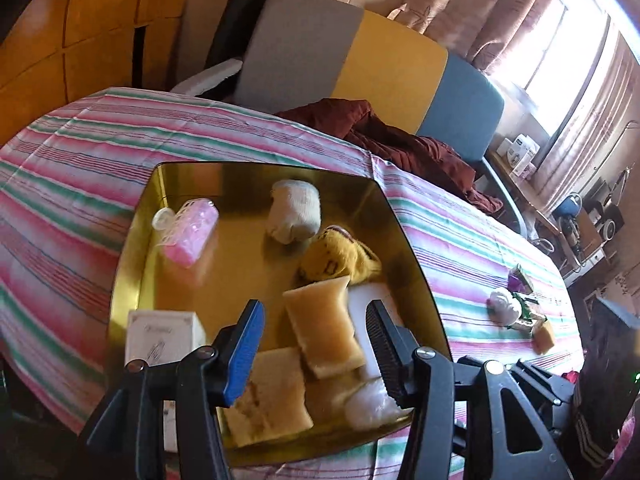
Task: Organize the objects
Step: 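Carry sock and wrapped roll to the tray and release the sock with the left tool, then withdraw both tools from the tray toward the remaining items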
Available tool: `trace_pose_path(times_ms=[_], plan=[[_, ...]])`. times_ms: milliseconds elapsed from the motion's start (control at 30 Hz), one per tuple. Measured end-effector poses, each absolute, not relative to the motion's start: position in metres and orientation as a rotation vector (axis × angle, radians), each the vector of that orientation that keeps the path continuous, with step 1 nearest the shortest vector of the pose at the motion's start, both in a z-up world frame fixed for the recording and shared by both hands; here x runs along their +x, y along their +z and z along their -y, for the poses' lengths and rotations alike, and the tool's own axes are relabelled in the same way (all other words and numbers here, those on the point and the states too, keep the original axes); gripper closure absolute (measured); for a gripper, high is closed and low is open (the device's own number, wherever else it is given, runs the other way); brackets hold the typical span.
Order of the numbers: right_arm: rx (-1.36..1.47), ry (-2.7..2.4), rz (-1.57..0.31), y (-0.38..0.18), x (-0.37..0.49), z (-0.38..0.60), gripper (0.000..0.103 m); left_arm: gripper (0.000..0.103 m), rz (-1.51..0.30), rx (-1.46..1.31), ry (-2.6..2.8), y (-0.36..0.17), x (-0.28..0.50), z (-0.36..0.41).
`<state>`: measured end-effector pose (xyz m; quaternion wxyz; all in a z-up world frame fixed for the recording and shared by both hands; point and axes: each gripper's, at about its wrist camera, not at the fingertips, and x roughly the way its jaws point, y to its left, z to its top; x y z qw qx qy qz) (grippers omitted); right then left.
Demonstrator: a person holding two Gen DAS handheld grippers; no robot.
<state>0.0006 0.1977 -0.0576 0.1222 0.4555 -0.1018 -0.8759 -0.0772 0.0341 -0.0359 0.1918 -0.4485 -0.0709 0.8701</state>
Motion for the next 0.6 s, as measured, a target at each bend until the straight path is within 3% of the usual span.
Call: trace_pose_path(times_ms=[600], plan=[[1.304,-2.644,0.253,-0.054,0.012,-0.194,0.018,0.049,0.018,-1.171,2.598,-0.029,-0.038,-0.034]])
